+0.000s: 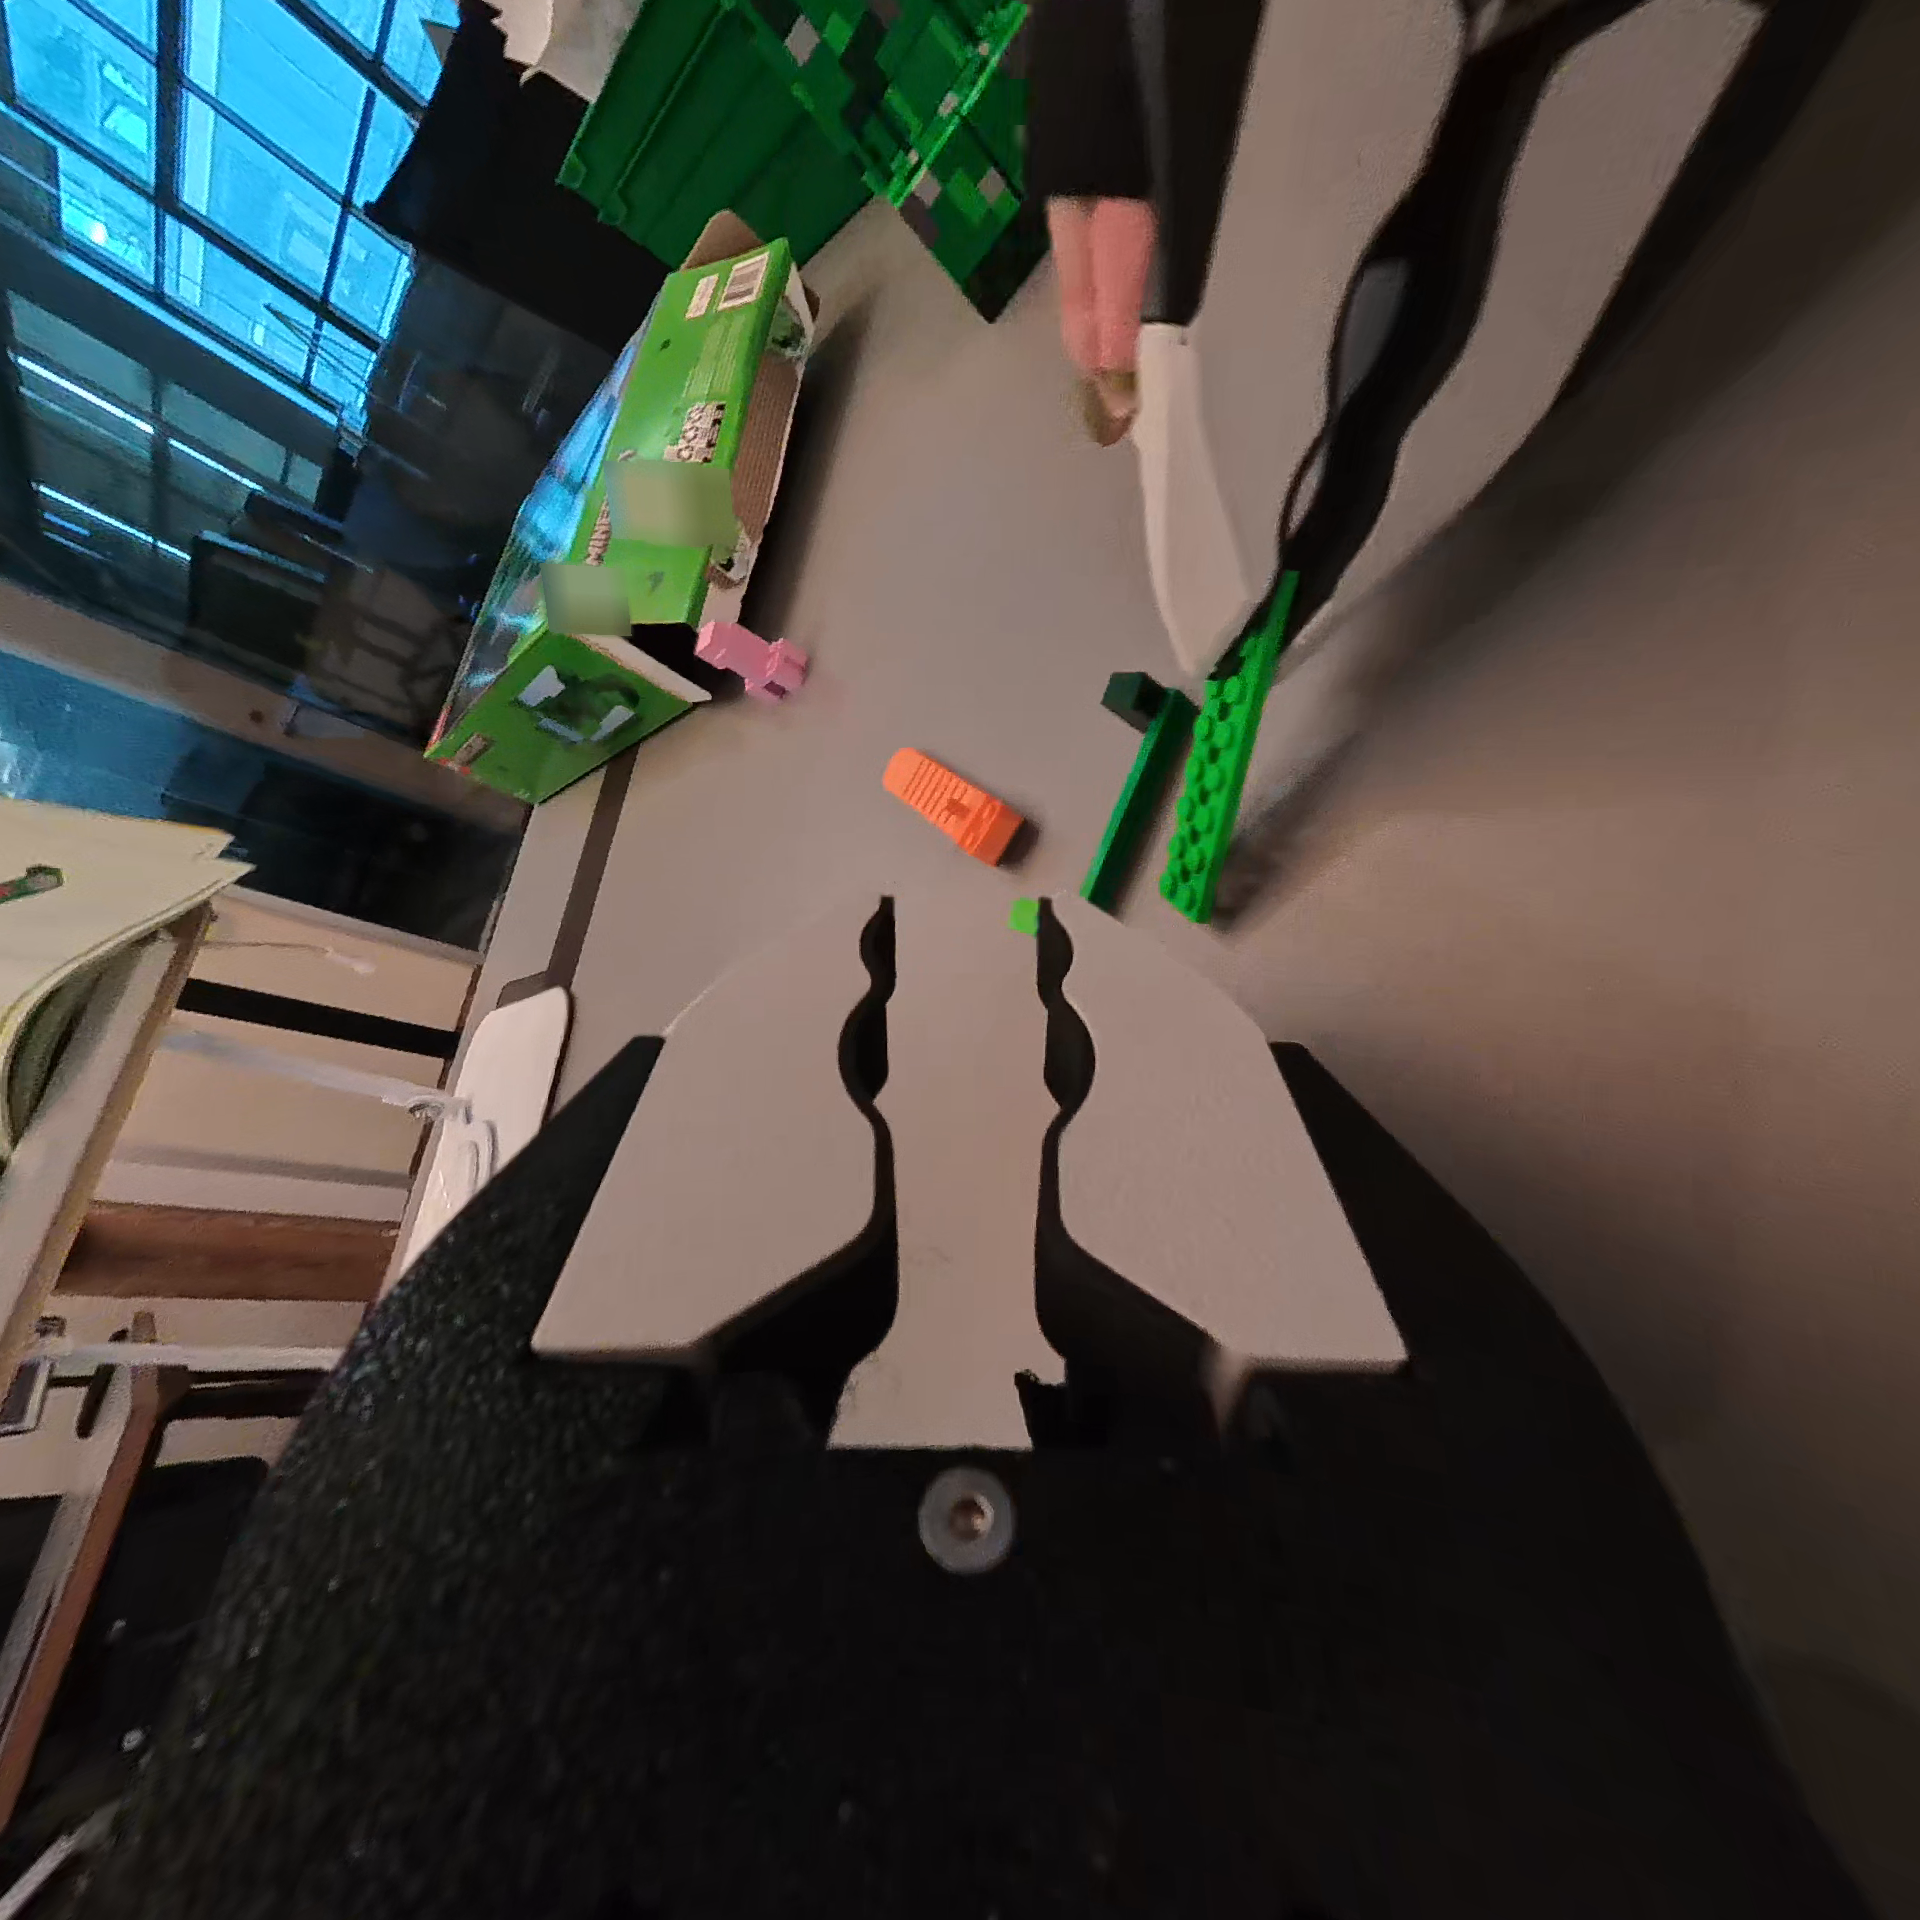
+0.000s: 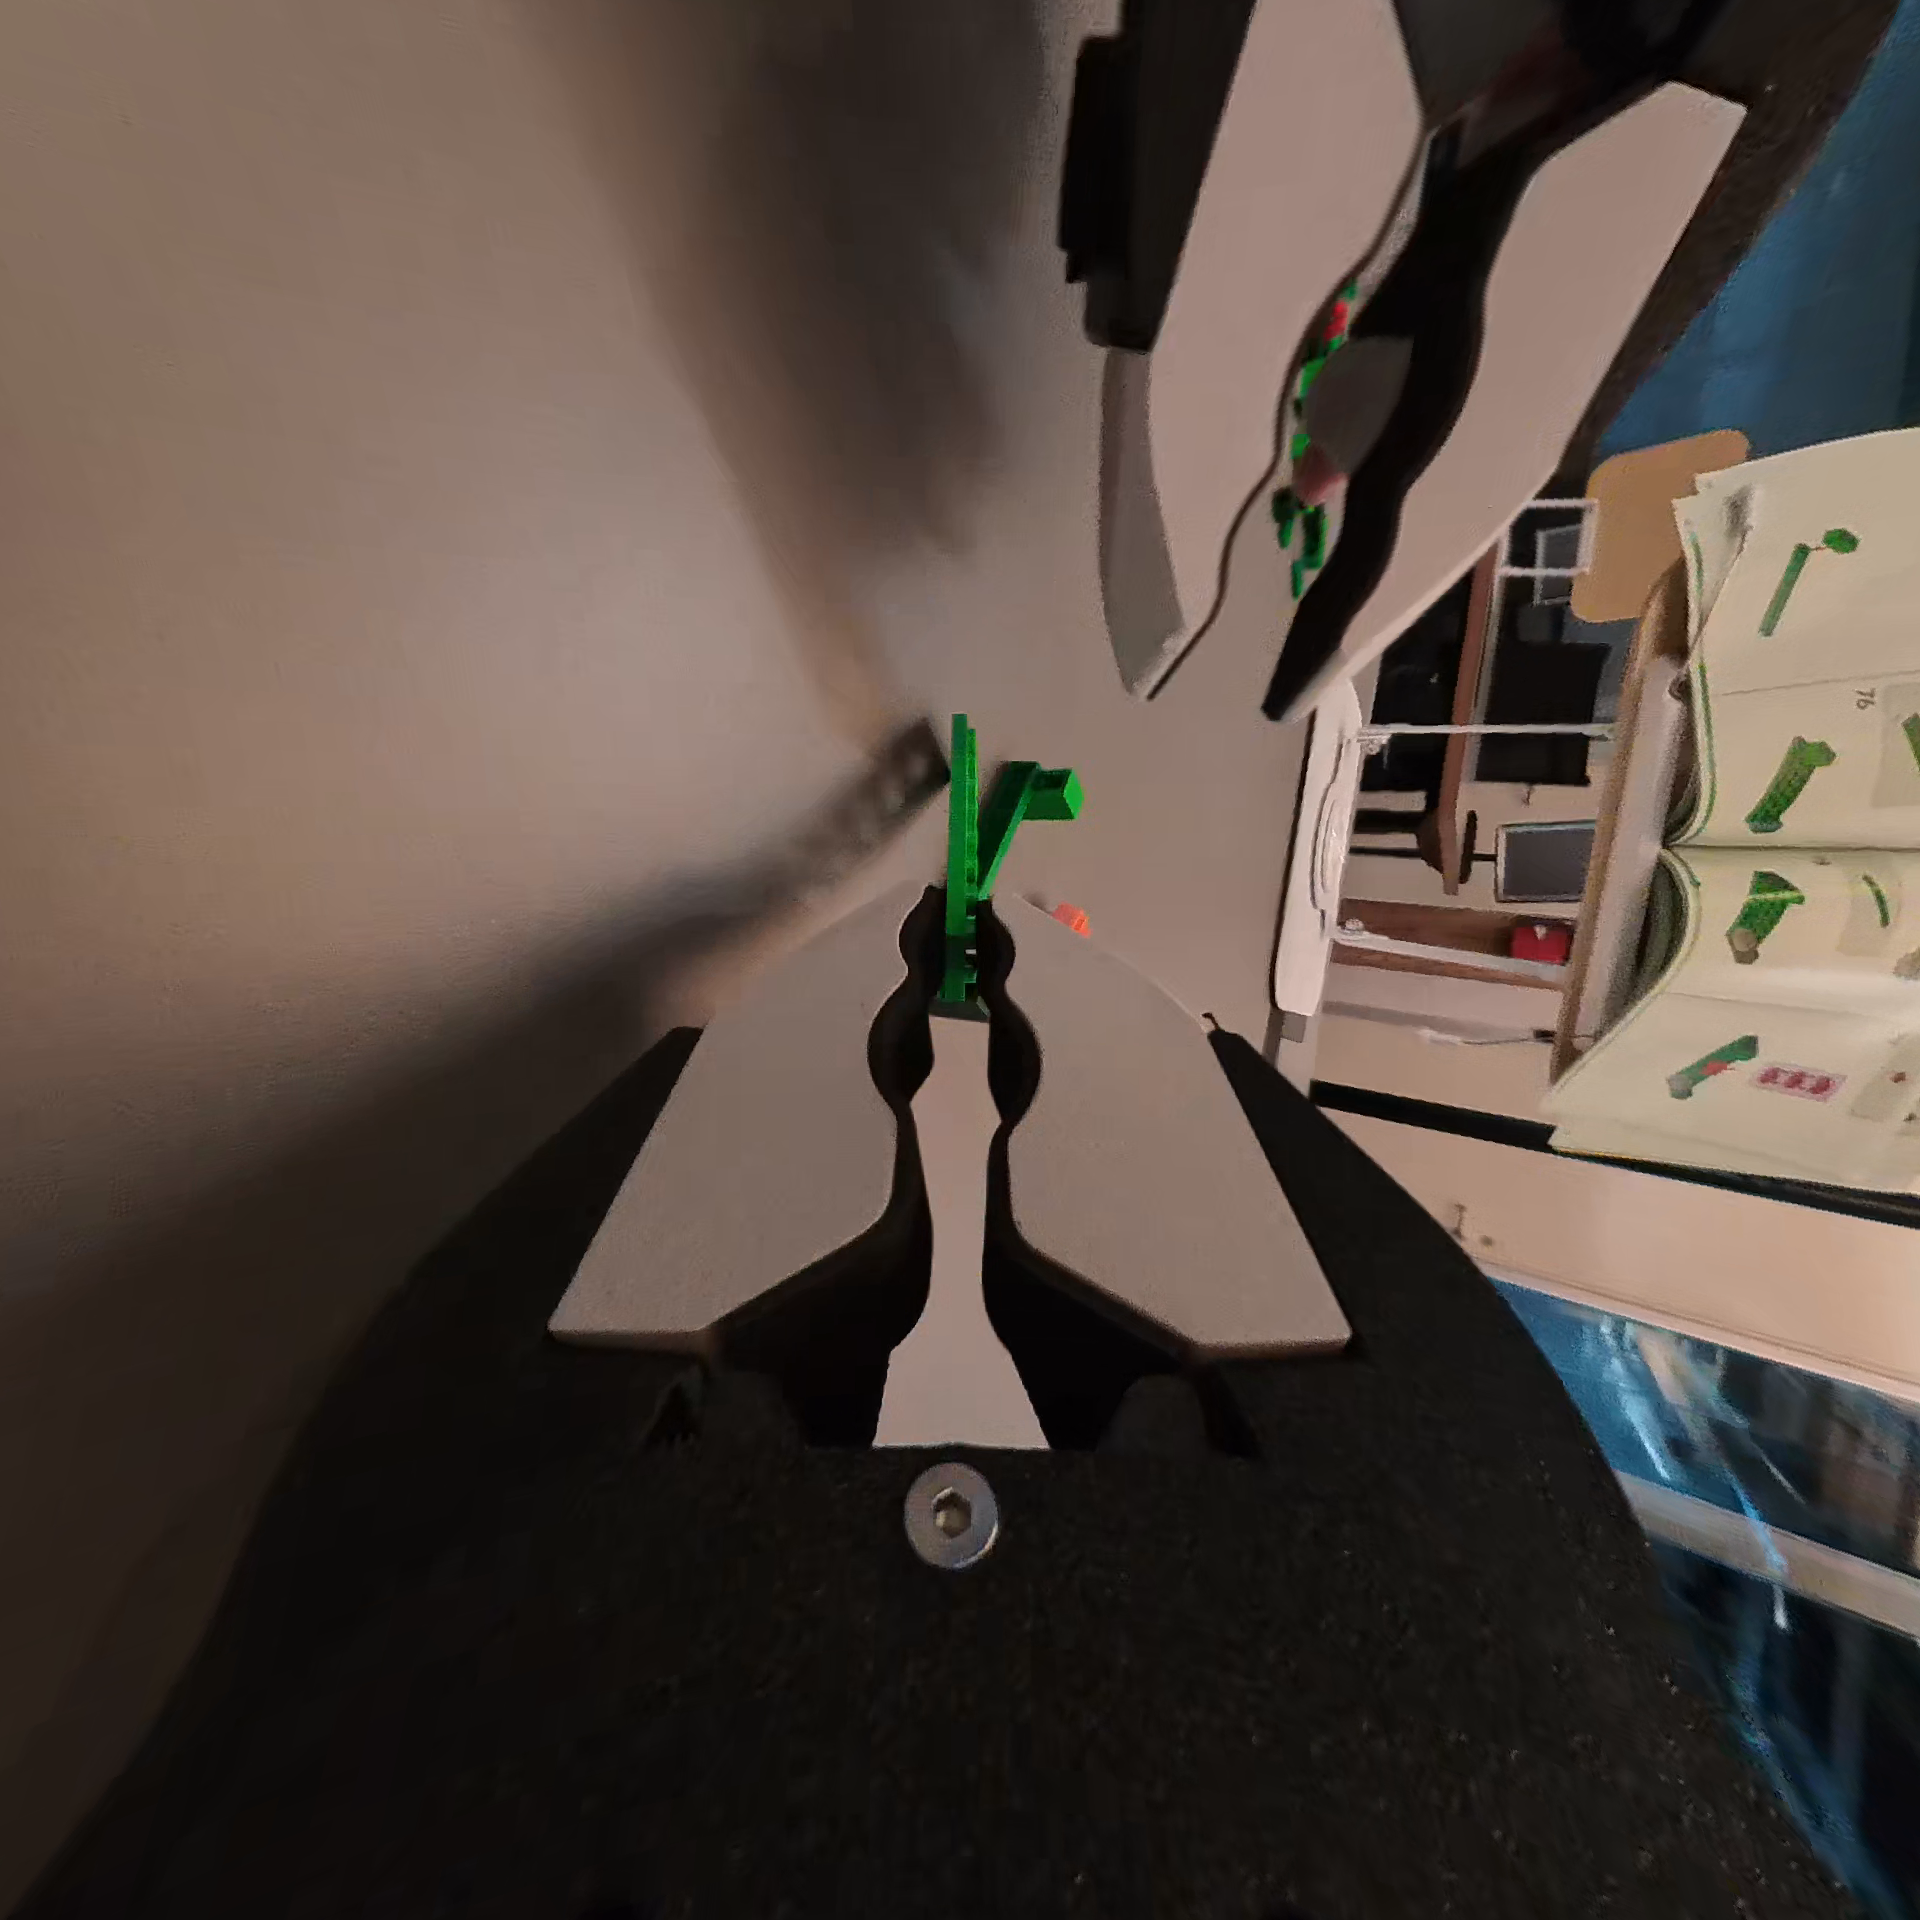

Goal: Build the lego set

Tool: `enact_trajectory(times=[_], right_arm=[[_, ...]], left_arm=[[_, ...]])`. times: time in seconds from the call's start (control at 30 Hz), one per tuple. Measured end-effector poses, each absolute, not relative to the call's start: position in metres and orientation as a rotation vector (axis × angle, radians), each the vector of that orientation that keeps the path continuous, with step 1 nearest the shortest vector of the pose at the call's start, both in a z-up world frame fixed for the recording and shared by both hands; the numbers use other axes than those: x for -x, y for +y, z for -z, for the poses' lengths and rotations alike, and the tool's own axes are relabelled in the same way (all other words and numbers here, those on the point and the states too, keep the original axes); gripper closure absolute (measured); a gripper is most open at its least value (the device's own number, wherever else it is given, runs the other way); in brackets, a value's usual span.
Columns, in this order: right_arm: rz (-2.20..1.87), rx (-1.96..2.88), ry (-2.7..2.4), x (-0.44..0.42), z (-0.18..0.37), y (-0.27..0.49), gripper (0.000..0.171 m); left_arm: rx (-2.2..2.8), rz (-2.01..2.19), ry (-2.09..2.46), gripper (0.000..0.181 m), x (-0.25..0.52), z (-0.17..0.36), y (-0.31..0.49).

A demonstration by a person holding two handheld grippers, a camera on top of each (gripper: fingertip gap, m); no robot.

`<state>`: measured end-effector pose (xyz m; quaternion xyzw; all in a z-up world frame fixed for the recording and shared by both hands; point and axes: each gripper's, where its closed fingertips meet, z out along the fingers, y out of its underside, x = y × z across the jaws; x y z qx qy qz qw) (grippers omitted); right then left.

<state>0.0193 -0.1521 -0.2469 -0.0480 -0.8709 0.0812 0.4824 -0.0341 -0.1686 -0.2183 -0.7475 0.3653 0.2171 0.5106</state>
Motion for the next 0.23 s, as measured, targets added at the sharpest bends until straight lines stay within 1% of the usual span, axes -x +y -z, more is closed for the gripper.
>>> enact_trajectory(times=[0.1, 0.2, 0.23], right_arm=[[-0.163, 0.133, -2.15, -0.02, 0.252, -0.152, 0.164], [-0.186, 0.171, -2.208, -0.024, 0.259, -0.153, 0.152], [-0.206, 0.193, -2.212, -0.024, 0.259, -0.153, 0.152]], left_arm=[[1.81, -0.517, 0.852, 0.157, 0.039, 0.218, -0.17], [1.829, -0.51, 0.851, 0.157, 0.041, 0.222, -0.17], [1.834, -0.505, 0.852, 0.157, 0.041, 0.224, -0.169]])
